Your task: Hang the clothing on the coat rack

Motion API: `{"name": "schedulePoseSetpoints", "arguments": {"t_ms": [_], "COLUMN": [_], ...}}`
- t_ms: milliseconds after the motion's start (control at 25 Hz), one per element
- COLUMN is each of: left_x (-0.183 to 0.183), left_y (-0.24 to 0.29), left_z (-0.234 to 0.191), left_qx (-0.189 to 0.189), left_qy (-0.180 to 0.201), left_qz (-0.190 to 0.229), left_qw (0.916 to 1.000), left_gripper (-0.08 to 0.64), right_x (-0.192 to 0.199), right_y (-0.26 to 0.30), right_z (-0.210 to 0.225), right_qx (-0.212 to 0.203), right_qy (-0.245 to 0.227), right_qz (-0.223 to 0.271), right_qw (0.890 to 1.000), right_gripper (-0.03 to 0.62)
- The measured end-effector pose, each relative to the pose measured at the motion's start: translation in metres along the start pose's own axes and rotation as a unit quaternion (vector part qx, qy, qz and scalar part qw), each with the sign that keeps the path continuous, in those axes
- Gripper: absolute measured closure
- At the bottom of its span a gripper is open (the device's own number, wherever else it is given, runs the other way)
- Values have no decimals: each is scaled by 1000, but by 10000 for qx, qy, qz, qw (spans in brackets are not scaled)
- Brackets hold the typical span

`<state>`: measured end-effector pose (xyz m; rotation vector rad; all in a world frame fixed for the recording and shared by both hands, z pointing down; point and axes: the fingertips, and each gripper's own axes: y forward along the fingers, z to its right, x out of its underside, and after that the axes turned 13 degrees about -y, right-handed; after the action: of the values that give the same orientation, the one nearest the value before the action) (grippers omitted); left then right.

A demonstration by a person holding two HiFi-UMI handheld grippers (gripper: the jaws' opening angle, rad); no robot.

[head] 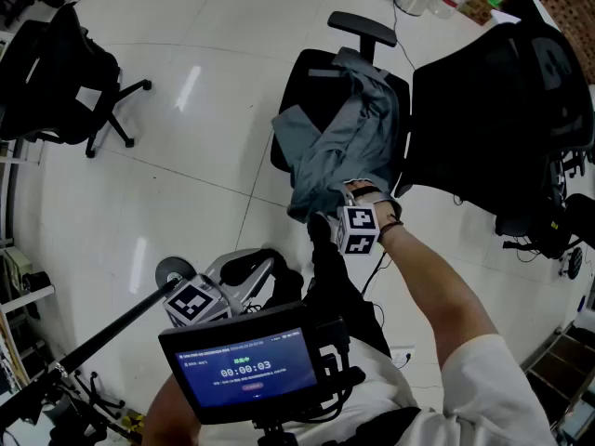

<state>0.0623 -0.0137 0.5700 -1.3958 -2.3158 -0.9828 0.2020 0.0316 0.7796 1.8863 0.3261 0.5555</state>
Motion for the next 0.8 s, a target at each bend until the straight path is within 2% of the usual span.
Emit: {"name": "schedulePoseSetpoints", "arguments": {"t_ms": [80, 200, 400, 560, 800], "left_x": [-4, -8, -8, -4, -6], "left_y": [4, 11, 11, 8, 12], "left_z": [-2, -2, -5, -6, -7], "left_qx": [-18, -33, -150, -252, -221], "left_qy": [-19, -43, -197, -338, -377], "left_qz": [11, 32, 136, 154, 154], "left_qw": [10000, 10000, 9996, 9990, 9989], "left_gripper": [503, 503, 503, 503, 503], "right_x": [-8, -10, 2, 2, -1], "right_y": [7, 18, 38, 44, 37], "right_z": [-3, -7, -2, 1, -2], "right_qx": [-110, -228, -506, -618, -434], "right_qy": [-457, -951, -851, -929, -943], "right_qz": [6, -56, -292, -275, -144], "right_qw": [9989, 9952, 9947, 9934, 9945], "right_gripper": [280, 278, 278, 281, 359]}}
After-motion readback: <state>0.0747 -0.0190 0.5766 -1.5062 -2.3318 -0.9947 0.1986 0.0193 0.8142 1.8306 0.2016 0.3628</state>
